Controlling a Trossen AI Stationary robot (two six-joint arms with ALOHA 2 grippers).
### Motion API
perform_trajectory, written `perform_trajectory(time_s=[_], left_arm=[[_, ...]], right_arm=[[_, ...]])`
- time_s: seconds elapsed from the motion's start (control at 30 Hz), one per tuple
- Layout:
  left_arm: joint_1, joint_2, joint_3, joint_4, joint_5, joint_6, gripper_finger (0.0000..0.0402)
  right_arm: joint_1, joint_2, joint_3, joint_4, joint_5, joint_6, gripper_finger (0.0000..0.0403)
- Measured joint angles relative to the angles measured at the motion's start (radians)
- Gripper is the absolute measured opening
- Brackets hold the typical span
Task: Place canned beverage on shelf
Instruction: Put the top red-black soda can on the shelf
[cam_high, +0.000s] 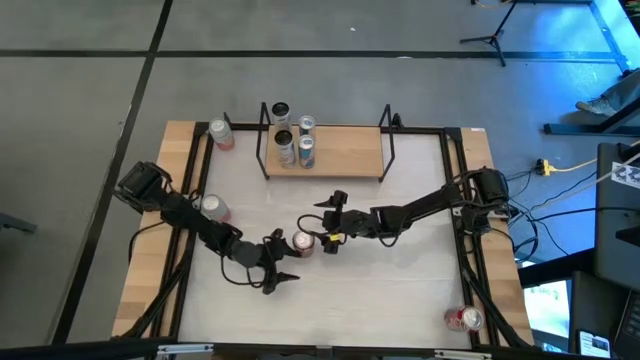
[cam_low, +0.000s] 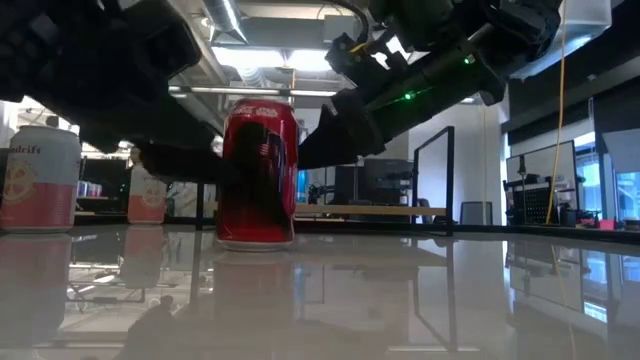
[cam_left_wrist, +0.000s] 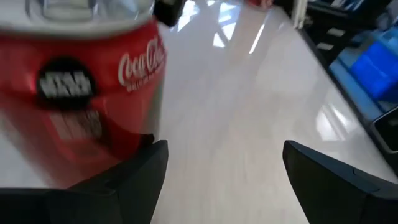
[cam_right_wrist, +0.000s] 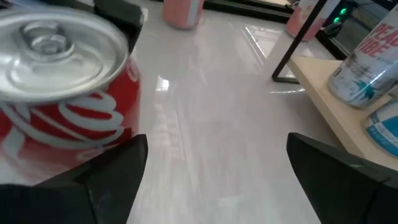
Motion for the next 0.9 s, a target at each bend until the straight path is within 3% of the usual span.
perform_trajectory(time_s=[0.47,0.63,0.9], left_arm=[[-0.006,-0.002,-0.001,-0.18,-0.084,-0.111,0.031],[0.001,-0.002,-0.002,-0.182,-0.136,-0.125,0.031],[-0.001,-0.002,-0.002,-0.194,-0.131,-0.129,0.031]], right_arm=[[0.055,-0.002,0.0,-0.055,-0.034,0.07,0.0383],[0.067,0.002,-0.001,-0.073,-0.084,0.096,0.0383],[0.063,0.0,0.0,-0.098,-0.061,0.097,0.0383]])
